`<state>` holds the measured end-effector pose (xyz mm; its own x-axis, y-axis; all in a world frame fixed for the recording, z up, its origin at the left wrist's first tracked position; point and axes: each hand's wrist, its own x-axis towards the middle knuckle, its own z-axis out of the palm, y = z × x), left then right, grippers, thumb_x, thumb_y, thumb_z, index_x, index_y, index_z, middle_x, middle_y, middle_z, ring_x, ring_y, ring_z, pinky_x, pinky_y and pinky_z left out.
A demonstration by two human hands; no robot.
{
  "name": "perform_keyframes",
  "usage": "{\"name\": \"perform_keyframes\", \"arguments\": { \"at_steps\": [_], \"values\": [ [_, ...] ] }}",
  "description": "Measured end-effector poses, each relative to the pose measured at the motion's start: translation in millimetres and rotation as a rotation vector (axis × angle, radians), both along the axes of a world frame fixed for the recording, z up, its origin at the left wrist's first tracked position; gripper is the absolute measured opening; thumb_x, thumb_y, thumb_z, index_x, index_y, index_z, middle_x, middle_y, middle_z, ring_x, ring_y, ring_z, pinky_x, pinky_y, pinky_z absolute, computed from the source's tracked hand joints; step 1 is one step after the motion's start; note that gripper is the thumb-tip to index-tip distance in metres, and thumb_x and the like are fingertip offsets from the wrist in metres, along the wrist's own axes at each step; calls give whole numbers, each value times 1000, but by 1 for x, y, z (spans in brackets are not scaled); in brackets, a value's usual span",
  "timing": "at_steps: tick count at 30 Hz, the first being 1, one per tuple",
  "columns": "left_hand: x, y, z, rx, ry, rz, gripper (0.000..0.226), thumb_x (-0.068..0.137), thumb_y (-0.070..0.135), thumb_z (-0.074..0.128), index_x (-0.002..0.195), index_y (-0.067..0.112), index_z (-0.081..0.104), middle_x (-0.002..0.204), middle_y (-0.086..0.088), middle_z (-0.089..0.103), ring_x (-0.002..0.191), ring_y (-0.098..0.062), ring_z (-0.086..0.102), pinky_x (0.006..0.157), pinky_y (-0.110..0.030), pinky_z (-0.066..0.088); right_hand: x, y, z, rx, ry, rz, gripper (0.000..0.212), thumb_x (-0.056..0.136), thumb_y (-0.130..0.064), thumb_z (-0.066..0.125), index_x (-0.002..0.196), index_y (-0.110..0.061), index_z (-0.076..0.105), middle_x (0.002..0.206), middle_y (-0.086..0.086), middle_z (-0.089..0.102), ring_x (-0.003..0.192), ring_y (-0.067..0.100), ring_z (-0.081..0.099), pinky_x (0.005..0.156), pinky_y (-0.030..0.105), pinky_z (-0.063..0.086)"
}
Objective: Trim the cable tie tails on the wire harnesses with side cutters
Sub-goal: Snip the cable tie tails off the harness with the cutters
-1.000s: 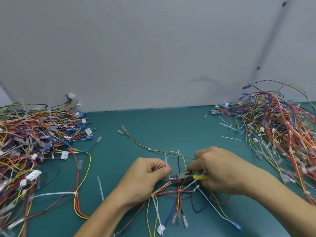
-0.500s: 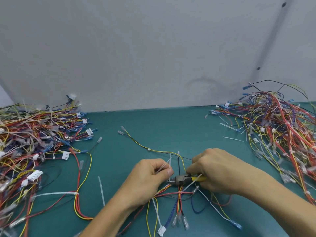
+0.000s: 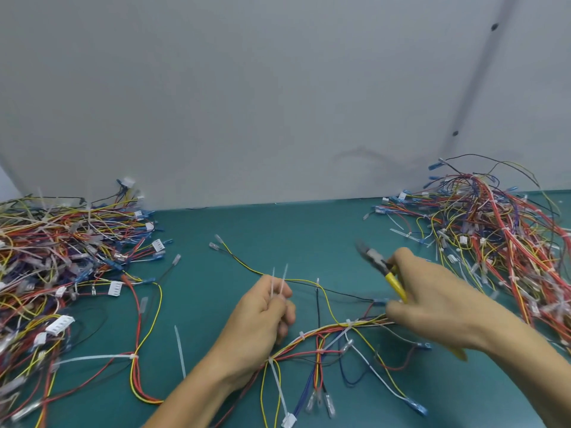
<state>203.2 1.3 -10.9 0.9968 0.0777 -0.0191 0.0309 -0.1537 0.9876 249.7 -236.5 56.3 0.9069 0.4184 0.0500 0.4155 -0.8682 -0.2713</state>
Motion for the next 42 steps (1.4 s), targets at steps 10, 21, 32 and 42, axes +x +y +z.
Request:
{"name": "perform_keyframes", "arguments": {
  "at_steps": [10, 21, 32, 42],
  "values": [
    [-18, -4, 15, 385, -215, -321, 13, 70, 29, 63, 82, 24, 58, 54, 7, 35, 51, -9, 30, 50, -19, 27, -35, -6, -3, 266, -103, 59, 20, 73, -27, 66, 86, -36, 55, 81, -9, 53, 82, 5, 50, 68, 17, 39],
    [-8, -14, 5, 405, -101, -194, 14, 83, 27, 69, 71, 22, 67, 49, 9, 38, 50, -8, 30, 48, -20, 25, -43, -12, -21, -246, -112, -8, 26, 84, -38, 43, 109, -34, 46, 105, -11, 46, 103, 16, 50, 74, 29, 39],
    [-6, -7, 3, 271, -55, -187, 19, 81, 32, 72, 69, 19, 66, 52, 10, 45, 51, -10, 31, 49, -21, 24, -50, 4, -30, -348, -147, 148, 26, 91, -48, 33, 99, -26, 45, 94, -7, 36, 94, 20, 42, 71, 32, 28],
    [-6, -8, 4, 288, -46, -141, 20, 82, 28, 74, 66, 20, 65, 51, 10, 46, 49, -9, 32, 47, -20, 25, -53, 5, -27, -372, -63, 127, 19, 86, -43, 39, 96, -27, 42, 89, -9, 33, 79, 17, 32, 54, 24, 19]
  ]
}}
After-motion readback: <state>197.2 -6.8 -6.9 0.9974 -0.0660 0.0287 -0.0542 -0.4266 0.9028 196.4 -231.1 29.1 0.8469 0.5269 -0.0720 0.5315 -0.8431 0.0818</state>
